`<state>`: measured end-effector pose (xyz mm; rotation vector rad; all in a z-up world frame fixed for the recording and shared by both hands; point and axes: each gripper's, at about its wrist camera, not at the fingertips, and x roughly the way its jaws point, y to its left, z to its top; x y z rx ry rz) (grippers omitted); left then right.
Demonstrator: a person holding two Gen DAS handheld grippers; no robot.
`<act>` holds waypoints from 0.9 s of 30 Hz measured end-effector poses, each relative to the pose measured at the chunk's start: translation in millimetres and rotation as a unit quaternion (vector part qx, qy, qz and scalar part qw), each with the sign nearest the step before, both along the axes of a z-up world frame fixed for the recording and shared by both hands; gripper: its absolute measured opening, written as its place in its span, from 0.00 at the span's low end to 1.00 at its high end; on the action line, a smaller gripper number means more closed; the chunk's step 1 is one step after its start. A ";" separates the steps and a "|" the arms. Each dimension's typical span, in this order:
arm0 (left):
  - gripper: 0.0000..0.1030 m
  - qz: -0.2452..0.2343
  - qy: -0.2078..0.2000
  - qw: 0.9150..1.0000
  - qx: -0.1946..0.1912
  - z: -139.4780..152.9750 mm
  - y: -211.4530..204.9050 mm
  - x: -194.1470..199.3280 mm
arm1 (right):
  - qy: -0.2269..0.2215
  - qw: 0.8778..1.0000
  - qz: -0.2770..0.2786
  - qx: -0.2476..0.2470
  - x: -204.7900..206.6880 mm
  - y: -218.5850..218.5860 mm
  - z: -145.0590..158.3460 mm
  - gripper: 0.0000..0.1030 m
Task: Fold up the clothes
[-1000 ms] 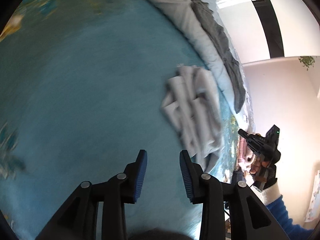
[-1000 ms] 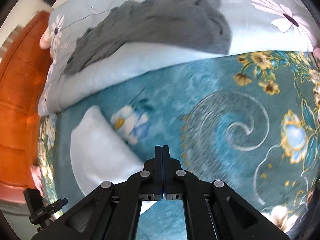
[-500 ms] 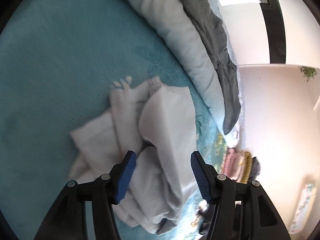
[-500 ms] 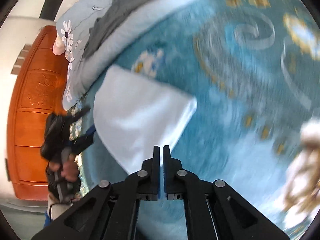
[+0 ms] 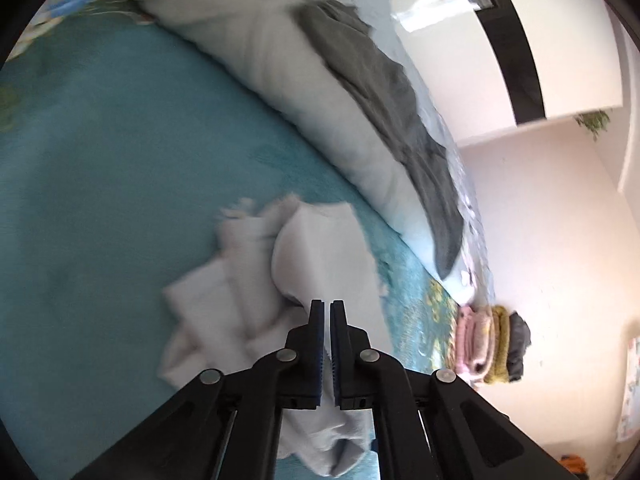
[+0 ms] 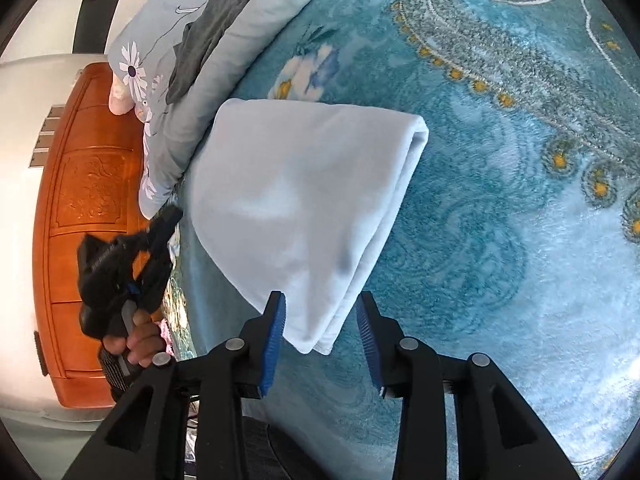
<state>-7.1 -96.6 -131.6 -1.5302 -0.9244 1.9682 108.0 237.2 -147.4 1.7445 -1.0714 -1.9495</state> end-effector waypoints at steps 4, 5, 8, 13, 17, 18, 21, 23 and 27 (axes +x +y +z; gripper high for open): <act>0.01 0.029 -0.046 0.999 0.006 -27.8 -20.9 6.0 | -0.013 1.000 -0.018 -0.012 4.9 -0.4 -12.0 0.47; 0.01 0.030 -0.049 0.998 0.018 -29.6 -21.4 8.4 | -0.015 1.000 -0.023 -0.015 6.7 -0.8 -13.8 0.47; 0.05 0.009 -0.029 0.999 0.033 -23.3 -15.7 14.7 | -0.021 0.999 -0.030 -0.016 7.9 -3.2 -18.2 0.48; 0.24 -0.075 0.023 0.996 -0.046 -8.2 29.4 11.7 | -0.027 0.999 -0.035 -0.018 3.9 -6.6 -19.0 0.48; 0.41 -0.150 0.089 0.979 -0.107 -2.9 57.4 7.2 | -0.025 0.999 -0.032 -0.017 4.1 -7.2 -16.9 0.48; 0.41 -0.167 0.097 0.974 -0.121 -3.4 60.4 5.9 | -0.026 0.999 -0.033 -0.017 4.4 -6.8 -17.1 0.48; 0.41 -0.212 0.106 0.962 -0.135 -6.1 65.0 1.9 | -0.031 0.999 -0.039 -0.018 5.6 -4.8 -20.0 0.48; 0.41 -0.233 0.109 0.958 -0.124 -6.3 68.2 3.0 | -0.033 0.998 -0.041 -0.020 6.1 -4.8 -21.2 0.48; 0.41 -0.256 0.094 0.957 -0.104 -14.6 63.7 1.3 | -0.035 0.998 -0.039 -0.020 4.7 -6.0 -20.9 0.48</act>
